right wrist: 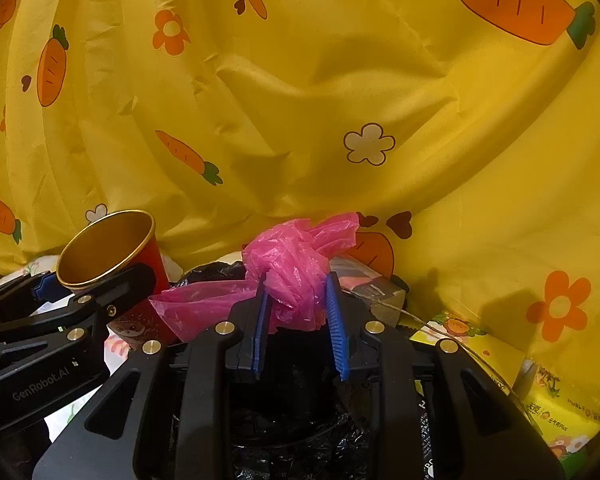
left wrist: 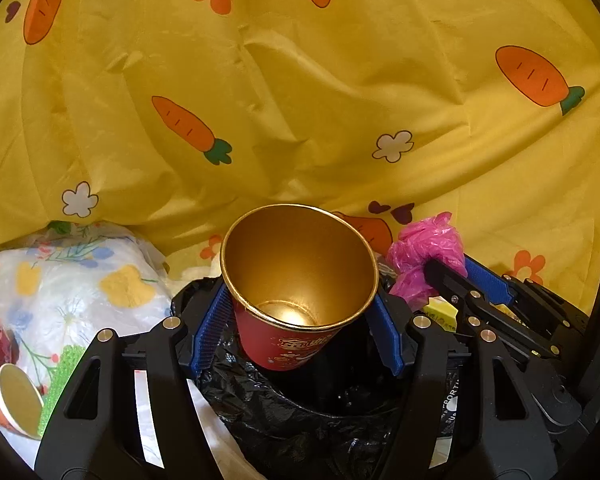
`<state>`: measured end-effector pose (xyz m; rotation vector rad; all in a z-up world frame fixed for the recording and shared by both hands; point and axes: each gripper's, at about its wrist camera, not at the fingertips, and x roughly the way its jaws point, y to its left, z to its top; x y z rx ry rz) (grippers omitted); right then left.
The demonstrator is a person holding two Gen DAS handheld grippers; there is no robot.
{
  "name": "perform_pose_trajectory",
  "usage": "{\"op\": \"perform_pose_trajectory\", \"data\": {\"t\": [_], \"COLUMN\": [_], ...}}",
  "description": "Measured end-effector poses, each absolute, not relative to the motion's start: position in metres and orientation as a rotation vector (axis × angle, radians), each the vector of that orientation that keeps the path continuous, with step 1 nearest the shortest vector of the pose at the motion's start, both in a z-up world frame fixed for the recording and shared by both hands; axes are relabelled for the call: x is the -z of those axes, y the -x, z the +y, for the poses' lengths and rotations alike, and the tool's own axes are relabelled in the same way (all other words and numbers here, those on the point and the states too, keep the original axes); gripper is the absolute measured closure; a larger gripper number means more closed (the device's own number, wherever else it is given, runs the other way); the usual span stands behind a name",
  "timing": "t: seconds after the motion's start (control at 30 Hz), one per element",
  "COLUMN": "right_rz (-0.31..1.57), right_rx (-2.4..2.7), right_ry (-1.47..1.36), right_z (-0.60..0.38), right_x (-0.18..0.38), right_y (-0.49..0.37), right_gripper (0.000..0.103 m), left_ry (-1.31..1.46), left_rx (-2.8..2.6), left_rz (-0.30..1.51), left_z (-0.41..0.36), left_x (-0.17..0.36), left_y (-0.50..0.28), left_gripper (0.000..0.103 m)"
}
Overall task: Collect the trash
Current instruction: 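Carry the red cup and pink bag over the black trash bag and release both, then move both open tools back over the remaining items on the table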
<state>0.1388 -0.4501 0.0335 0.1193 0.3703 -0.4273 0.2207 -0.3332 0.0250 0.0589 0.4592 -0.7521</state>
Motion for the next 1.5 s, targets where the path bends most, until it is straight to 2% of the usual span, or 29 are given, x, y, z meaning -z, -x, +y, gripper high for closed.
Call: {"op": "perform_pose_trajectory", "data": {"t": [0.3,0.4,0.47,0.57,0.67,0.8,1.03,1.2,1.27,1.5], "right_rz": [0.382,0.385,0.386,0.382,0.366,0.352,0.285,0.225,0.219,0.198], "right_rx": [0.421,0.415,0.417,0.422,0.43,0.437,0.464,0.458,0.444,0.358], "right_ry": [-0.111,-0.112,-0.116,-0.126,-0.132,-0.138,-0.124,-0.138,-0.156,-0.197], "right_z": [-0.456,-0.459,-0.461,-0.466,-0.469,-0.468,-0.454,-0.439,-0.433,-0.399], "right_x": [-0.029,-0.029,-0.029,-0.029,-0.031,-0.033,-0.041,-0.043,-0.043,-0.048], "right_y": [-0.145,-0.146,-0.146,-0.144,-0.14,-0.136,-0.117,-0.098,-0.094,-0.075], "right_gripper": [0.075,0.072,0.067,0.055,0.049,0.043,0.017,0.013,0.007,0.007], "left_ry": [-0.077,-0.075,-0.062,-0.057,-0.034,-0.031,-0.007,0.009,0.012,0.039], "left_rx": [0.771,0.785,0.809,0.803,0.806,0.78,0.643,0.537,0.49,0.353], "left_rz": [0.478,0.485,0.498,0.5,0.506,0.481,0.437,0.399,0.385,0.361], "left_z": [-0.341,-0.342,-0.341,-0.339,-0.335,-0.329,-0.295,-0.256,-0.24,-0.18], "left_x": [-0.013,-0.011,-0.01,-0.009,-0.01,-0.016,-0.028,-0.035,-0.037,-0.038], "left_y": [-0.224,-0.225,-0.227,-0.23,-0.231,-0.226,-0.212,-0.191,-0.182,-0.154], "left_gripper": [0.038,0.037,0.035,0.024,0.019,0.015,0.012,0.009,0.008,0.008]}}
